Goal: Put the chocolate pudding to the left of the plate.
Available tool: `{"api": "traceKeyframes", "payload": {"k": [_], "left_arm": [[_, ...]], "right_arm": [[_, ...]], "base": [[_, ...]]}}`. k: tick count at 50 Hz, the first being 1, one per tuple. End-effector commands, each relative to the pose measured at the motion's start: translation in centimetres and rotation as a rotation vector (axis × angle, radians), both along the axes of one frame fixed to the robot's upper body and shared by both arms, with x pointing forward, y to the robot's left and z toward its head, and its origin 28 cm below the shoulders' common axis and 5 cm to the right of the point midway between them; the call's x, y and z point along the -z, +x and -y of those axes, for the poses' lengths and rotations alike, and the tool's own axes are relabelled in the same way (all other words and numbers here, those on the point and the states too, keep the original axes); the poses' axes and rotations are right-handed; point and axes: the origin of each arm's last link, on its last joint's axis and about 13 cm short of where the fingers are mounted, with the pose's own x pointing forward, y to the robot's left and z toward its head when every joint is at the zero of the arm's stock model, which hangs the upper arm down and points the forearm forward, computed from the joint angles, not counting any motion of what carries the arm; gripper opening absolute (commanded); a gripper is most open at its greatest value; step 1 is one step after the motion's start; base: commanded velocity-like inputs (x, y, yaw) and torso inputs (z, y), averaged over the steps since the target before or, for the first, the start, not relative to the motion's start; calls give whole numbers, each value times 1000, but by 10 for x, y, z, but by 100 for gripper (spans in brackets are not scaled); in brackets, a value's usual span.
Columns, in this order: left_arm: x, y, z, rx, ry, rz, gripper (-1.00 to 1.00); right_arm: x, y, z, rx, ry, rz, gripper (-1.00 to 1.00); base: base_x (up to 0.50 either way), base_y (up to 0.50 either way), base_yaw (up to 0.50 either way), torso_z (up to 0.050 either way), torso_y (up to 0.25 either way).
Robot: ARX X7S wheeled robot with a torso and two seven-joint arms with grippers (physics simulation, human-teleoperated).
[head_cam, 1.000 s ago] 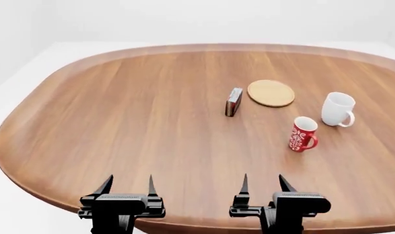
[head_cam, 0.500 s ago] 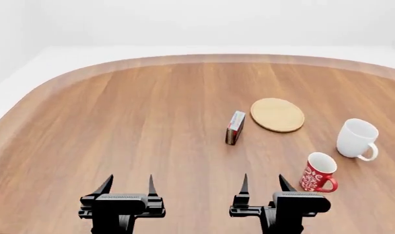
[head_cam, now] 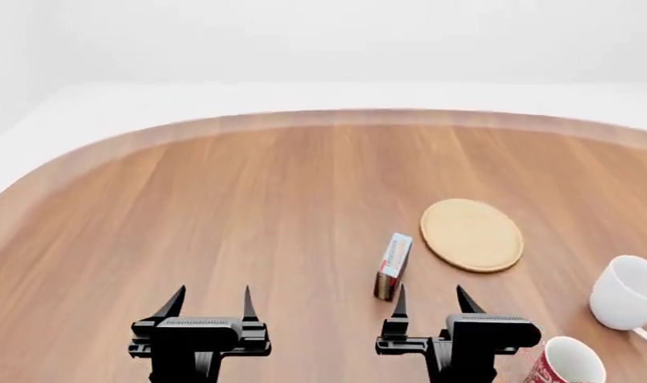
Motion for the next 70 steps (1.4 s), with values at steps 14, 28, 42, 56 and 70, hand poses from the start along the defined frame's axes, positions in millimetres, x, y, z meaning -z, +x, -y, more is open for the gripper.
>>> {"api": "traceKeyframes", "payload": {"k": [14,28,42,56,70], "left_arm": [[0,0,0,0,2,1,100],[0,-2,0,-8,17,12,100],[-12,-4,-6,-22,23,16,100],[-33,-12,-14,-41,15,53,100],[-44,-17,-19,-41,13,69,100]], "right_arm": [[-1,-1,0,3,2,5,100],[-19,0,-2,14,-2,-36,100],[-62,17,-10,24,-35,-166,100],[-90,51,-29,60,1,-351,100],[-100,83,-49,139,17,-523,100]], "base": [[224,-8,0,0,1],[0,0,0,0,0],[0,0,0,0,0],[0,0,0,0,0],[0,0,0,0,0]]}}
